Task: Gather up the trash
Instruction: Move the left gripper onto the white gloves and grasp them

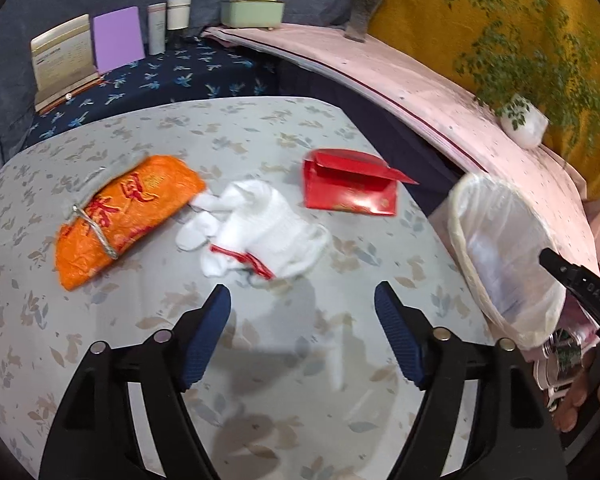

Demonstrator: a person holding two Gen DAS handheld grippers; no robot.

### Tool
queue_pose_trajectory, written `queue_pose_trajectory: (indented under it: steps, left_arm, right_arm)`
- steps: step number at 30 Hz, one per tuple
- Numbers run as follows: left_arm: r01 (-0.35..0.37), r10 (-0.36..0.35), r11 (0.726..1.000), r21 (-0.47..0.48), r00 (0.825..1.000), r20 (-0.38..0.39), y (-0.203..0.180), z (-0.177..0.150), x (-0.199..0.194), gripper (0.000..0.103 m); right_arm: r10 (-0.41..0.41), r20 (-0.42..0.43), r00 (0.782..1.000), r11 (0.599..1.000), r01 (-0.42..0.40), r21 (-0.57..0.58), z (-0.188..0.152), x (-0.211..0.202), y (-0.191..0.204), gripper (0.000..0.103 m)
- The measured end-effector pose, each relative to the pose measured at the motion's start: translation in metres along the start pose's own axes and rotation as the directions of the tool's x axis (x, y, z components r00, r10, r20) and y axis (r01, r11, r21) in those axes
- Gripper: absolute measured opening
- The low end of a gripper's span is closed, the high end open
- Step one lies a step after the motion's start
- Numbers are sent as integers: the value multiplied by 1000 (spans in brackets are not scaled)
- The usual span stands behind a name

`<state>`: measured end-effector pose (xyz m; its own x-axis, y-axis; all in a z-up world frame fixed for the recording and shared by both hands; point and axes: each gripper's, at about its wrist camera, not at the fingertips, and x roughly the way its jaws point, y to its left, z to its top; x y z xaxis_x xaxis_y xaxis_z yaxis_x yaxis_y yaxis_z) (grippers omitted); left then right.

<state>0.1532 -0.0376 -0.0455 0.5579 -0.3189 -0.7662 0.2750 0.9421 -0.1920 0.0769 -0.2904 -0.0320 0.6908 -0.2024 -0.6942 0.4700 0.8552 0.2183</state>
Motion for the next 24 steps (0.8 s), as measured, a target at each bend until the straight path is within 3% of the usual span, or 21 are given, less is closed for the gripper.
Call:
queue_pose_trajectory:
  steps: [5,15,18,24]
  left_arm:
    - [-37,37,999,-36,999,2,17,12,11,83]
    - [-65,63,996,-68,997,-37,36,27,39,84]
    - [-56,51,995,-83,997,-63,39,30,48,72]
    - [-26,17,996,-84,995,-102,38,32,58,35]
  right_arm:
    - [30,6,1000,998,-29,-47,4,1,23,28]
    - [115,-29,993,982,-118,-150,4,21,86,28]
    - [131,-39,991,976,-136,-169,4,27,101,28]
    - [149,-63,987,967,-159,-197,0,39,124,28]
